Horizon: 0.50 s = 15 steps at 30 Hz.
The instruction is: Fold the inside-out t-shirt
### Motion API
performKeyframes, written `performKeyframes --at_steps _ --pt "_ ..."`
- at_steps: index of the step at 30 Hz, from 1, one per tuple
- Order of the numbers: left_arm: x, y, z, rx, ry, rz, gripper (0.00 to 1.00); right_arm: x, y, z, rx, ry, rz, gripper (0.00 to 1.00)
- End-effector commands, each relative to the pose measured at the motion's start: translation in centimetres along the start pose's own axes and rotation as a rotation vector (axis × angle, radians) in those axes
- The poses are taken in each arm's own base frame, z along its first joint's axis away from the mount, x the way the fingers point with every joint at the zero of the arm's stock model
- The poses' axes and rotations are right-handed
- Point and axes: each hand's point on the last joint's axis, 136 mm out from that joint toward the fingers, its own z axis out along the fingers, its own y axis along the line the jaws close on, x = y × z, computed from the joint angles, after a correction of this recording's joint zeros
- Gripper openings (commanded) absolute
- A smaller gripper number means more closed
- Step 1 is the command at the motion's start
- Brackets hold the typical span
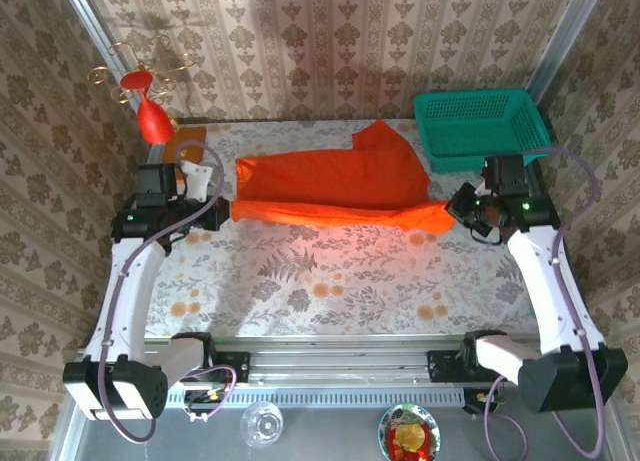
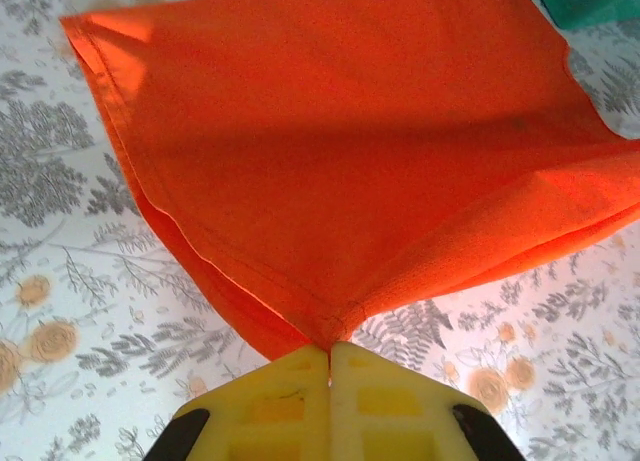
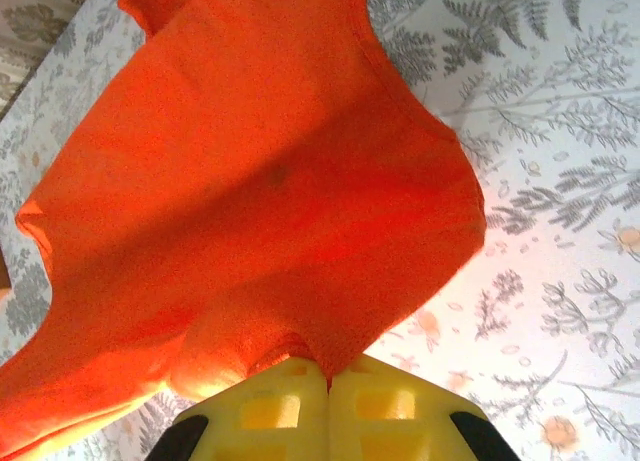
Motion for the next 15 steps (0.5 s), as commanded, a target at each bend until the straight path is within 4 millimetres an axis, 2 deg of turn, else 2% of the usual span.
performKeyframes --at_steps 1,3,7,8,10,12,13,15 --pt "3.9 -1.0 -0.8 0.03 0.097 -0.119 0.0 4.2 -2.6 -0.5 0.05 0.112 -0.008 0.0" --pt "5.5 -0.8 -0.9 -0.014 0.135 -0.239 0.0 6.4 -4.1 -0.4 0.077 0.156 0.001 0.0" --pt "10.3 -1.3 -0.8 -0.03 0.204 -0.55 0.0 11.4 -6.9 0.3 0.113 0.264 0.028 0.0" --pt "11.5 -1.6 -0.7 -0.025 0.206 -0.618 0.0 12.5 -7.6 0.3 0.124 0.286 0.041 0.06" --pt "13.1 -1.8 -0.8 -0.025 0.187 -0.699 0.21 13.7 -8.4 0.3 0.132 0.309 0.059 0.26" --pt "13.3 -1.9 -1.3 -0.022 0.142 -0.717 0.35 14.0 -8.6 0.2 0.129 0.31 0.064 0.34" --pt "13.0 -1.9 -1.5 -0.028 0.114 -0.711 0.39 13.9 -8.4 0.1 0.124 0.307 0.062 0.36" --pt "12.0 -1.5 -1.6 -0.037 0.079 -0.696 0.4 13.3 -8.0 0.3 0.12 0.302 0.045 0.38"
